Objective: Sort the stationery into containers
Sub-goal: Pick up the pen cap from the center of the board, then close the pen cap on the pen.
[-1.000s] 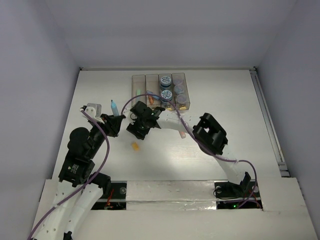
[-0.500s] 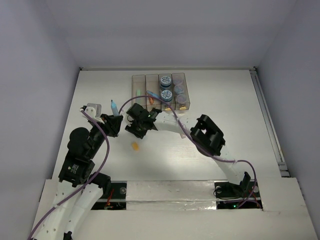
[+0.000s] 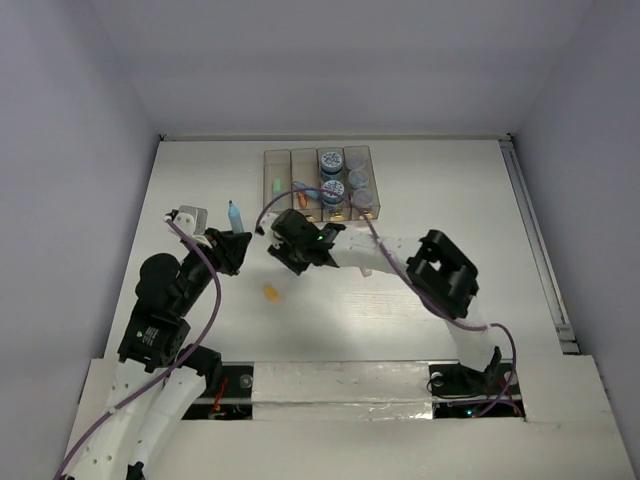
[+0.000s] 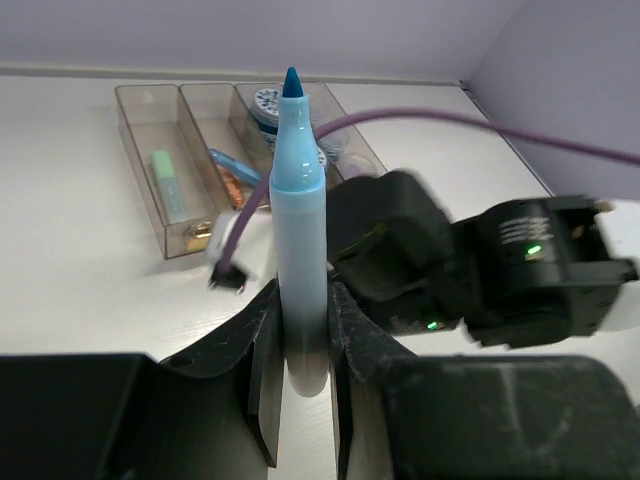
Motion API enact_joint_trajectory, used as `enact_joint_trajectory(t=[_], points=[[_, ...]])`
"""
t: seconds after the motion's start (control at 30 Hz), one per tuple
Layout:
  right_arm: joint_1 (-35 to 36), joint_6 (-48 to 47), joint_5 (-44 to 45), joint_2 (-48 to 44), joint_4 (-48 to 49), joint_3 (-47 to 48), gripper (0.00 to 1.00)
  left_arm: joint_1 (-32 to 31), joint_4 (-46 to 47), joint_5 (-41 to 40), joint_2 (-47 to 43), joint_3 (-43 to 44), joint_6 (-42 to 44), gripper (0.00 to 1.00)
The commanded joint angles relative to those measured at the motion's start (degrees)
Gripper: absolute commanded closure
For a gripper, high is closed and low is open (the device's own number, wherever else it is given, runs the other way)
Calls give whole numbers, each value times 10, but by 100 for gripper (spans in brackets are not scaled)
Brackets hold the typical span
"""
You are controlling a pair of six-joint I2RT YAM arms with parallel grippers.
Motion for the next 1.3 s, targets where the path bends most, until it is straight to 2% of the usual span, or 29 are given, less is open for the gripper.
enact_joint_trajectory(t=[0.0,0.2,0.4,0.5,0.67,0.93,1.13,1.27], points=[[-27,65,46,-144,136,-63,89,3,41,50,13,10,-4,100],[-61,174,117,-274,186,-136,94,3,60,97,33,11,-10,100],[-66,238,138,-376,263,-163,97,-16,60,69,64,19,-22,100],[-66,265,132,-389,294,-158,98,-60,57,35,91,27,-27,100],[-66,317,94,-408,353,-176,100,-152,34,-76,144,68,-16,100],[-66,349,38,-391,368,-153,100,-158,60,-52,183,65,-18,100],[-66,354,35,-367,370,-136,100,-158,63,-48,184,57,-14,100],[-66,375,-2,-341,388,-128,100,-158,69,-33,181,56,-11,100]])
